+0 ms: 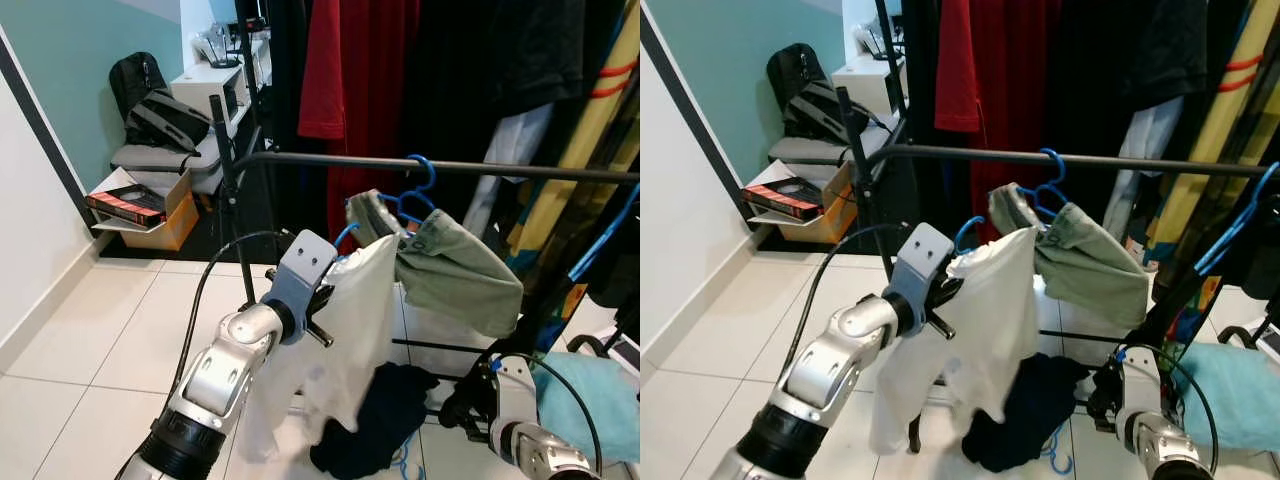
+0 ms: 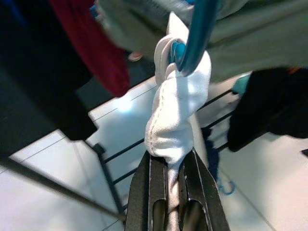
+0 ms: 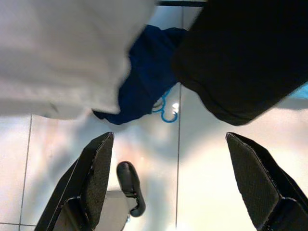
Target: Hang hanger
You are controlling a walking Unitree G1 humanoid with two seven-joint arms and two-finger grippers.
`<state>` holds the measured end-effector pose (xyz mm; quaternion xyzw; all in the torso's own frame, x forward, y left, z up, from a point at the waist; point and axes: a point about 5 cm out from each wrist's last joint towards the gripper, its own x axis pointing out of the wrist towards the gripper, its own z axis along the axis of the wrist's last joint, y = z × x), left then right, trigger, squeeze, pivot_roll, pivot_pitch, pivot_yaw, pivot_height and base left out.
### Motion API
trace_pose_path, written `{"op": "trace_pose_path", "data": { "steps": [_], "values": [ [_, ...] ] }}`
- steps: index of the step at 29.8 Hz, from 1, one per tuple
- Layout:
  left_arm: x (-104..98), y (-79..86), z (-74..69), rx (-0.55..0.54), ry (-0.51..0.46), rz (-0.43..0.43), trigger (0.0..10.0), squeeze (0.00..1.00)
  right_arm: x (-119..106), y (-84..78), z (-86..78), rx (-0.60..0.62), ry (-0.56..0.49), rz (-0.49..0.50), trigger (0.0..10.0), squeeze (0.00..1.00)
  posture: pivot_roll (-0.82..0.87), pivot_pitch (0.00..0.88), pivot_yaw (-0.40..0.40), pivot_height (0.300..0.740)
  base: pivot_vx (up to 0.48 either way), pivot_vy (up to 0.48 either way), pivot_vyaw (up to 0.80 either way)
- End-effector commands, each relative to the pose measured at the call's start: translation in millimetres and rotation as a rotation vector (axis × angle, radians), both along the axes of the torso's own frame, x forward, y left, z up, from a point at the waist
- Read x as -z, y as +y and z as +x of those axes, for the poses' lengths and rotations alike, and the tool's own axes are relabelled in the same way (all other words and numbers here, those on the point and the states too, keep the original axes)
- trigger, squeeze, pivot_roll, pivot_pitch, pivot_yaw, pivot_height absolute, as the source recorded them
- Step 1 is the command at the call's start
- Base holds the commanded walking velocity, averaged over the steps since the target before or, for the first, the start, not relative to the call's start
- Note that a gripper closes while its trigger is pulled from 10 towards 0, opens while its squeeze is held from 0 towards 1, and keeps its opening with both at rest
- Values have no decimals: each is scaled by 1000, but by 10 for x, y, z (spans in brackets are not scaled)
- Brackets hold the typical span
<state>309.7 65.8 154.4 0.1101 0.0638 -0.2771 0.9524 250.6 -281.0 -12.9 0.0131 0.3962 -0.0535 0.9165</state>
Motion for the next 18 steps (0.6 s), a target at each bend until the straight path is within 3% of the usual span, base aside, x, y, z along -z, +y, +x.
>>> {"op": "trace_pose_path", "data": {
  "steps": [1,9,14,15,18],
  "values": [
    [26,10,4,-30,4,17,10000,0,1,37,25,-12,-4,0,10000,0,-124,0,42,740,0,-480,0],
    [9,50,51,-107,12,17,10000,0,1,51,32,-19,-2,8,10000,0,-118,0,34,740,0,-480,0],
    [-50,145,163,-211,7,-16,10000,0,19,68,20,-34,9,5,10000,0,-118,0,34,740,0,0,0],
    [-91,232,230,-275,7,-52,10000,0,28,74,13,-39,14,4,10000,0,-124,0,38,740,0,0,0],
    [-108,268,253,-296,4,-59,10000,0,30,74,10,-40,15,4,10000,0,-124,0,38,740,0,0,0]
  ]
}}
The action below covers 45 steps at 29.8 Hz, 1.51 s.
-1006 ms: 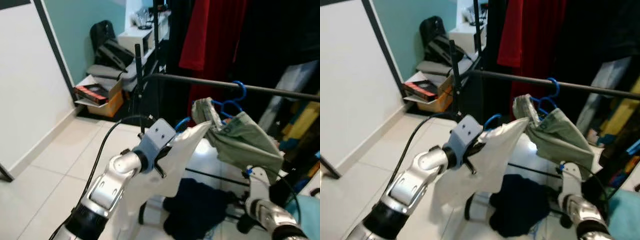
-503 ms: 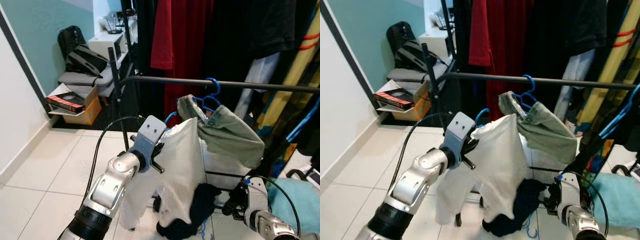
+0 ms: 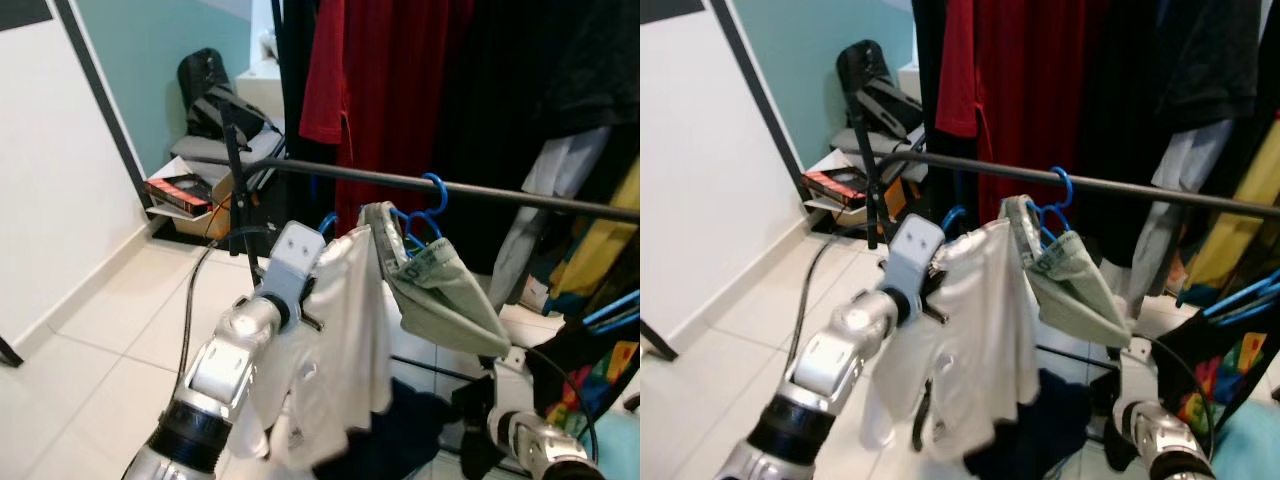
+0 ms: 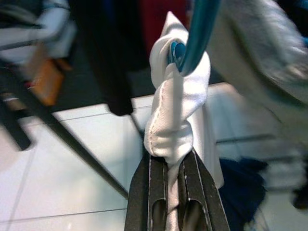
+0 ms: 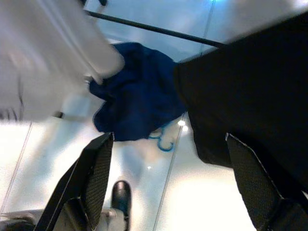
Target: Hang hanger
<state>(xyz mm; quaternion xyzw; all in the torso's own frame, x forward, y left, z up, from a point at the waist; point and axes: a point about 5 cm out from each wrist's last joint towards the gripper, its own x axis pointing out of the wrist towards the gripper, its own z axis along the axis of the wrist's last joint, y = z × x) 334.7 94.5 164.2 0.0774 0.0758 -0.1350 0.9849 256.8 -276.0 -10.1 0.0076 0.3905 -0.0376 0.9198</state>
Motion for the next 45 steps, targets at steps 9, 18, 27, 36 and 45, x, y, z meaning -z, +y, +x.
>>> {"op": "trace_pose_path", "data": {
  "steps": [9,18,27,36,45],
  "values": [
    [-144,62,96,-10,-57,-31,10000,0,84,16,-87,-1,34,1,10000,0,-127,0,44,740,205,0,0],
    [-212,-53,134,36,-87,-56,10000,0,100,5,-110,-9,47,-17,10000,0,-136,0,47,740,128,0,-150],
    [-248,-180,96,92,-115,-87,10000,0,102,1,-118,-5,41,-10,10000,0,-139,0,46,740,108,0,-387],
    [-328,-242,32,146,-194,-143,10000,0,105,12,-118,-16,45,-8,10000,0,-135,0,43,740,53,0,0],
    [-280,-224,48,118,-188,-120,10000,0,108,21,-114,-19,47,-9,10000,0,-137,0,43,740,155,0,0]
  ]
}}
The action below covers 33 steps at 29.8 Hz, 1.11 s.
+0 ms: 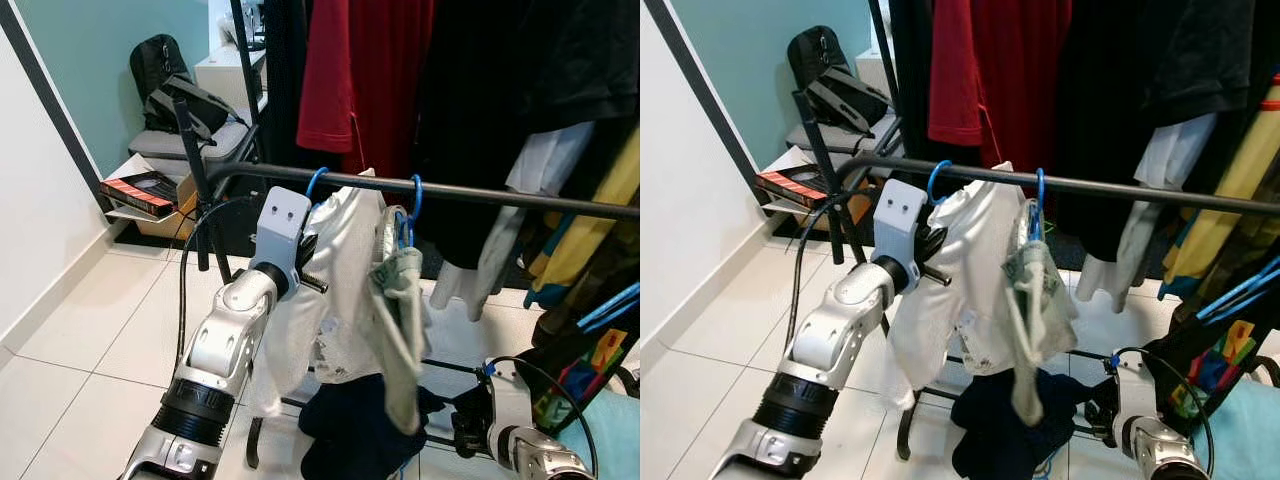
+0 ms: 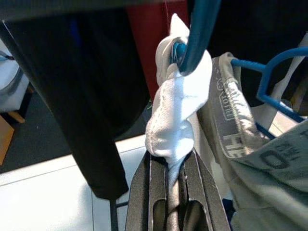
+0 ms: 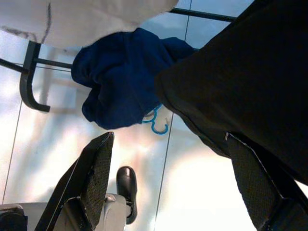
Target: Hang hanger
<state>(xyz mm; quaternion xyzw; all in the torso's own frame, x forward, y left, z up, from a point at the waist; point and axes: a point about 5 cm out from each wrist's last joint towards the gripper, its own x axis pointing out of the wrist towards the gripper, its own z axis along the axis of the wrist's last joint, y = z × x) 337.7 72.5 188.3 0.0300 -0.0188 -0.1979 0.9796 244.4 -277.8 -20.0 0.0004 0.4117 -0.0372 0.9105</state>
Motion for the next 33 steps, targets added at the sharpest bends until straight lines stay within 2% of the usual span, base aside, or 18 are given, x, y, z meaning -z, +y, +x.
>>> {"op": "trace_pose_path", "data": {
  "steps": [1,5,6,16,19,22,23,25,26,33],
  "values": [
    [-24,-4,30,-28,-15,10,10000,0,8,39,13,-12,-1,2,10000,0,-137,0,43,740,277,0,0],
    [49,2,75,-72,32,22,10000,0,-4,28,23,-9,-4,-3,10000,0,-141,0,44,740,283,0,0],
    [51,-14,85,-71,39,3,10000,0,-8,22,26,-7,-6,-3,10000,0,-144,0,44,740,270,0,0],
    [37,-57,114,-88,42,-27,10000,0,-20,2,29,-3,-5,-5,10000,0,-148,0,46,740,257,0,0],
    [82,-28,131,-124,78,-34,10000,0,-21,0,28,-3,-3,-5,10000,0,-148,0,46,740,0,0,0],
    [139,-27,119,-113,111,-24,10000,0,-24,-4,29,-2,-3,-6,10000,0,-148,0,46,740,0,0,0],
    [176,-22,104,-106,132,-8,10000,1000,-27,-8,30,-1,-3,-8,10000,0,-147,0,48,740,0,0,0],
    [200,-18,94,-102,145,4,10000,1000,-29,-11,31,-1,-3,-9,10000,0,-147,0,48,740,0,0,0],
    [250,-49,39,-52,163,14,10000,1000,-30,-18,27,0,-2,-10,10000,0,-146,0,48,740,0,0,0],
    [304,-91,-63,31,167,7,10000,1000,-26,-17,21,1,1,-10,10000,0,-147,0,50,740,0,0,0]
  ]
}}
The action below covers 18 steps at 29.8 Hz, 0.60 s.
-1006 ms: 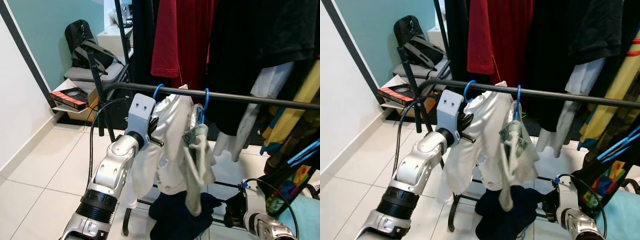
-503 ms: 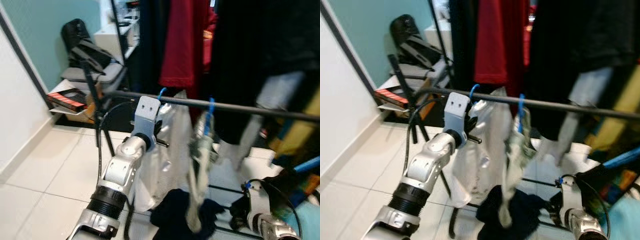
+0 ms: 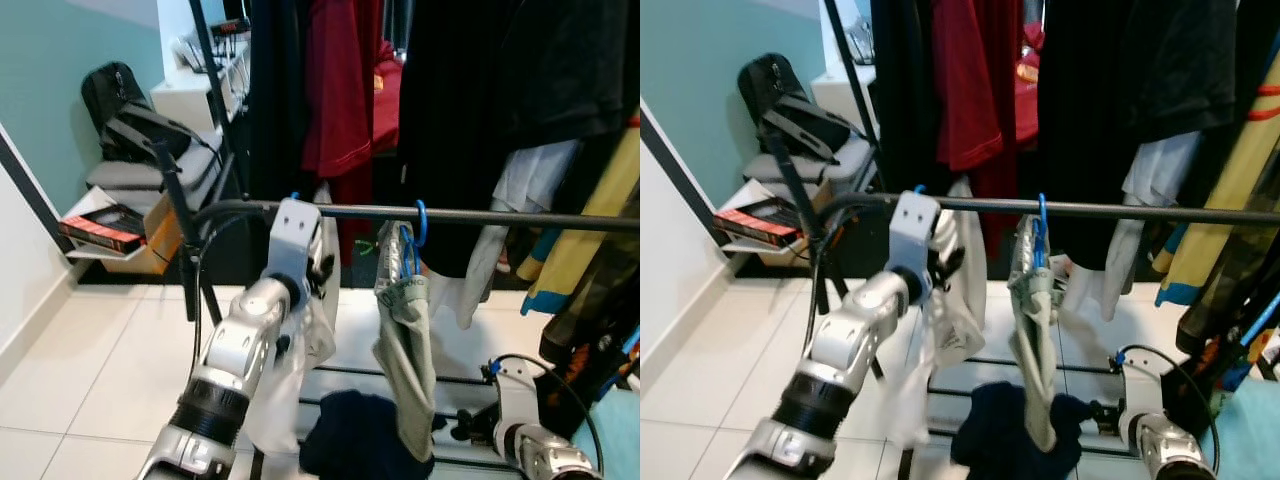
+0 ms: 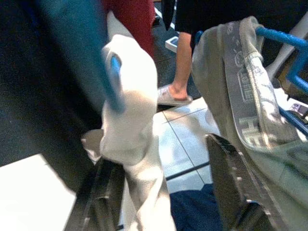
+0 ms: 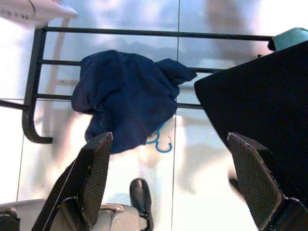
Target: Hang hanger
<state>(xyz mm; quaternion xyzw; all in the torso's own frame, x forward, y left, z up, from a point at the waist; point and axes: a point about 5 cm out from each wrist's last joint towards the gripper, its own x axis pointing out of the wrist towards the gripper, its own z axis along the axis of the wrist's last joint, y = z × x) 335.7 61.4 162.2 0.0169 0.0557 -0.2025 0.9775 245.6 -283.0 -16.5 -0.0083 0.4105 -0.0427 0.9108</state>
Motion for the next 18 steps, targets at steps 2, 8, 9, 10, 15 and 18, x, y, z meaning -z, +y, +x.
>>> {"op": "trace_pose_path", "data": {
  "steps": [2,8,9,10,15,18],
  "values": [
    [55,19,-87,63,10,-13,10000,1000,10,37,8,-1,3,11,10000,0,-147,0,51,740,0,0,0],
    [50,88,-158,107,-17,-48,10000,1000,11,39,8,-1,3,12,10000,0,-144,0,49,740,0,0,0],
    [58,179,-172,92,-32,-35,10000,1000,11,41,9,-1,3,13,10000,0,-141,0,48,740,0,0,0],
    [58,179,-172,92,-32,-35,10000,1000,11,41,9,-1,3,13,10000,0,-141,0,48,740,0,0,0],
    [32,420,-228,59,-79,-6,10000,0,12,52,13,-7,5,14,10000,0,-136,0,42,740,-69,0,0],
    [38,448,-244,53,-81,6,10000,0,7,52,19,-8,4,13,10000,0,-136,0,40,740,-358,0,0]
  ]
}}
